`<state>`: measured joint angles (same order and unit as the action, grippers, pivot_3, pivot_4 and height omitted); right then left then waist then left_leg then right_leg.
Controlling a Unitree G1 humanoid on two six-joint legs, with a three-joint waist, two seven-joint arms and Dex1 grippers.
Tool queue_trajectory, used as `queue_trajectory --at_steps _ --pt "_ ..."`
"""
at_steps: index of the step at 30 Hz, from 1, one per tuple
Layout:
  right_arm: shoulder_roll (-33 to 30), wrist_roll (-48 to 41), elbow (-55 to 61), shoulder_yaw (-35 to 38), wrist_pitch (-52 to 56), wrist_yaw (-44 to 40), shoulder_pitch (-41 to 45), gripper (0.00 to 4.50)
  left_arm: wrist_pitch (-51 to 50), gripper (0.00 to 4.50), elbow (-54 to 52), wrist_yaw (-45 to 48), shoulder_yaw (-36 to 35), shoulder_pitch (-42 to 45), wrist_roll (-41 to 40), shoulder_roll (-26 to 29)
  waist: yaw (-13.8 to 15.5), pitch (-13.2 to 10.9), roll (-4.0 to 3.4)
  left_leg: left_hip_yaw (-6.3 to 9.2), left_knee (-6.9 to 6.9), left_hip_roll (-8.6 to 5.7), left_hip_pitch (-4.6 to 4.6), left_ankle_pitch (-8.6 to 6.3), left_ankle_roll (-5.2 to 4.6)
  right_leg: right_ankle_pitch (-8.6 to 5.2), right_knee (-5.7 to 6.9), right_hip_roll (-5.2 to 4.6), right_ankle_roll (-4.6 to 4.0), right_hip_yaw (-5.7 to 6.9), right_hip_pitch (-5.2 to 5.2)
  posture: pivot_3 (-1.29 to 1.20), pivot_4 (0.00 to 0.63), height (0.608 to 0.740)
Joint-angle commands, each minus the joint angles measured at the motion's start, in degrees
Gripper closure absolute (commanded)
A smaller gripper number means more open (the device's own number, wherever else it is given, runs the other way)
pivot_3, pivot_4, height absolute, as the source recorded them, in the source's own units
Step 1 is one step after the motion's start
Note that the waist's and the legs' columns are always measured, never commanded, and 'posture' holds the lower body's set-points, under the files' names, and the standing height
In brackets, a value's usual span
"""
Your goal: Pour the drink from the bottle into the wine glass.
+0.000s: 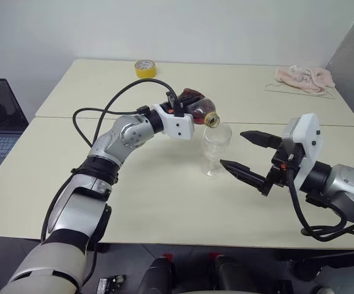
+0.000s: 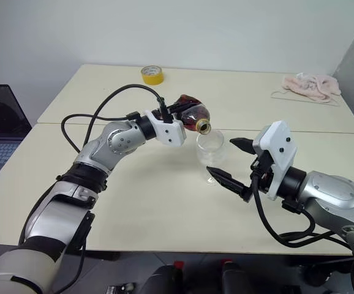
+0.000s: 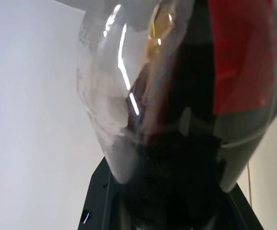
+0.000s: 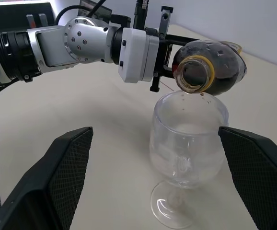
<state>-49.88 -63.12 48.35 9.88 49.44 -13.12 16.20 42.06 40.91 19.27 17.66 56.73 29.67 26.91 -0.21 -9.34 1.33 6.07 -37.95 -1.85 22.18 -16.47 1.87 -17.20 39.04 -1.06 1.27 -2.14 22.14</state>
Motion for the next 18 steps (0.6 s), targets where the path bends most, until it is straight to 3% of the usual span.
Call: queue_trajectory --at_steps 1,18 --pt "-0.2 1.1 0.6 0.9 -0.7 -0.2 -0.6 0.00 1.9 3.71 -1.6 -2.4 -0.8 3.1 0.0 0.8 0.0 0.0 0.00 0.00 0.00 0.00 0.00 0.00 0.00 0.00 0.00 0.00 0.00 0.00 0.00 0.00 0.150 0.740" --pt "0.0 4.4 0.5 1.8 -1.5 -2.9 -3.6 0.00 3.1 3.71 -0.6 -6.0 -0.2 3.8 2.4 1.5 0.0 0.0 0.00 -0.03 0.00 0.00 0.00 0.00 0.00 0.00 0.02 0.00 0.00 -0.02 0.01 0.00 0.150 0.740"
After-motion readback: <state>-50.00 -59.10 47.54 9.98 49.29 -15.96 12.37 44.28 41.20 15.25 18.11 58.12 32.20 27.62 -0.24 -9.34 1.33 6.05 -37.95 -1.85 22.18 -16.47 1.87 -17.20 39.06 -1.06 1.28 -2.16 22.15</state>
